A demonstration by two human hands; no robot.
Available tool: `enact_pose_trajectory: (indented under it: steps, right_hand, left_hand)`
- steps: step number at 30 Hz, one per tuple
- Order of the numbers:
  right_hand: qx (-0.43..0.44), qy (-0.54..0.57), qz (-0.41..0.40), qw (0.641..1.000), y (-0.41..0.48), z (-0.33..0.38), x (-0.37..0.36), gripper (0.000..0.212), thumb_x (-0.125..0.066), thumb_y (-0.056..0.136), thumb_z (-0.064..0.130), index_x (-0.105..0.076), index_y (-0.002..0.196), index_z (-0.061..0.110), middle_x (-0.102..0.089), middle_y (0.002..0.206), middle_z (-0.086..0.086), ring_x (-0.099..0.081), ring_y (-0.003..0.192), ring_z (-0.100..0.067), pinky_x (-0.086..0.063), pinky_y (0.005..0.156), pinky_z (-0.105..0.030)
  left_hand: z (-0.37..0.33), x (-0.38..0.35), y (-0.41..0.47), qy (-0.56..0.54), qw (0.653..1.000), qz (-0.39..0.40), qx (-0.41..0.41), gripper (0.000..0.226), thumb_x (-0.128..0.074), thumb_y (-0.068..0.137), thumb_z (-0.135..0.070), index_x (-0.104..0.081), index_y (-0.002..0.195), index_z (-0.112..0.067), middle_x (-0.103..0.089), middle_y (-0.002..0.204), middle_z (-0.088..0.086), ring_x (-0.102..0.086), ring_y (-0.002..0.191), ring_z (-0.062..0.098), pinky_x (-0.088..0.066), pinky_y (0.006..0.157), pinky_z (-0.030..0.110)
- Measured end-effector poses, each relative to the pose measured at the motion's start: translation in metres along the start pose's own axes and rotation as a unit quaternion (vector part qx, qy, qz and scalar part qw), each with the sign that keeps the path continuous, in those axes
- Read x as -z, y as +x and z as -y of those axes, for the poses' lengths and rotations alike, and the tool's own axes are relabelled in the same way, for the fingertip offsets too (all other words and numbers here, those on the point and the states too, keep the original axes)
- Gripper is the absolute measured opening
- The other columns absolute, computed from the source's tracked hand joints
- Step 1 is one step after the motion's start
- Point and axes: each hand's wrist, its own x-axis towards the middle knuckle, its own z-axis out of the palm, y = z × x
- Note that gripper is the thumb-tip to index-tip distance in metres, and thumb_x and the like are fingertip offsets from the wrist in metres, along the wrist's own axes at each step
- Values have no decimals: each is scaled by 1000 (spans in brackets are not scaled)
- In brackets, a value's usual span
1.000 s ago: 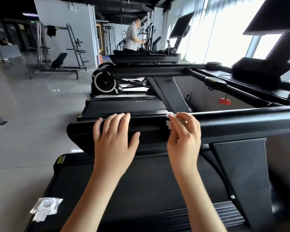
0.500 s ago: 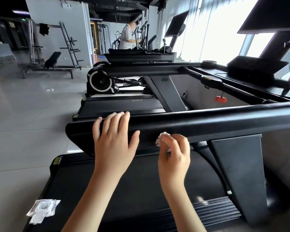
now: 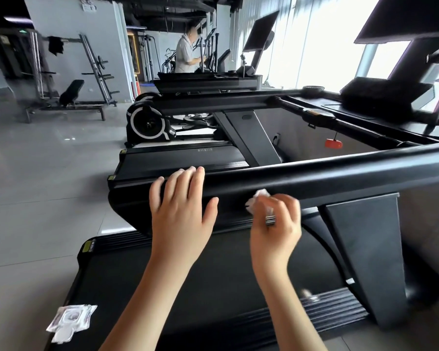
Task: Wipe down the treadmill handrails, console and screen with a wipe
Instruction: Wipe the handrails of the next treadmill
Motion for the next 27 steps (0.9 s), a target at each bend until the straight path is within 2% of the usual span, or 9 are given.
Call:
enact_pose_trajectory:
  steps: [3,5,8,11,13,17,19,23,27]
  right_hand:
    - [-40,-11,-42,998,-4,1,-1,7,-65,83,-1,-70,83,3,-53,96,7,-61,82,-30,-50,73,-26]
    - [-24,-10,-20,999,-19,12,-6,8,-65,83,-1,-71,85,4,-50,97,15,-61,84,-26,-48,77,-20]
    - [15,-22,15,1000,-18,23,-9,11,-68,80,-2,-73,82,7,-55,93,11,-58,81,-24,-40,79,-9]
    - [-5,-37,-33,999,11,23,-8,10,-69,83,1,-75,86,8,-58,91,8,-58,81,-27,-45,74,-18]
    - [-26,-36,-55,998,25,27,-11,12,-67,86,4,-75,92,9,-58,93,11,-56,86,-24,-47,74,-23]
    - [94,-65,45,992,14,38,-21,19,-61,86,0,-75,95,9,-68,95,1,-51,92,-17,-45,83,-25]
    - [130,-92,80,984,18,36,-18,19,-58,86,7,-76,92,12,-69,94,1,-53,92,-18,-41,82,-28]
    - [59,-180,102,977,61,44,-26,15,-60,78,24,-75,75,23,-70,80,6,-59,80,-24,-27,73,-28]
    - [68,-139,223,962,62,66,-47,21,-53,75,24,-73,70,23,-71,74,6,-65,75,-26,-44,73,-36]
  left_hand:
    - [3,0,0,-3,1000,5,-8,52,-44,89,-37,-56,129,-7,-60,128,7,-53,121,27,-28,105,44]
    - [4,1,0,-9,1000,10,-13,53,-43,88,-37,-56,129,-7,-60,129,7,-53,121,27,-28,105,43]
    - [9,4,-1,-29,999,10,-15,53,-44,86,-38,-58,127,-8,-60,128,7,-53,121,26,-26,106,41]
    - [22,8,-5,-13,1000,0,11,55,-47,84,-43,-60,125,-9,-61,126,6,-54,119,26,-26,106,44]
    - [30,10,-8,-1,1000,-3,12,56,-48,84,-46,-60,125,-9,-61,124,7,-55,118,27,-27,106,45]
    - [34,9,-9,8,1000,-7,-7,55,-50,86,-45,-60,126,-9,-61,124,7,-56,117,28,-31,103,45]
    - [34,8,-10,10,1000,-3,-7,55,-50,86,-44,-59,127,-9,-61,124,7,-55,118,27,-31,103,45]
    - [35,8,-11,10,1000,-3,-13,54,-51,87,-42,-57,128,-8,-60,126,8,-54,119,28,-31,104,45]
    - [36,8,-13,11,1000,-3,-18,53,-50,87,-39,-57,130,-8,-59,127,9,-53,120,28,-32,104,46]
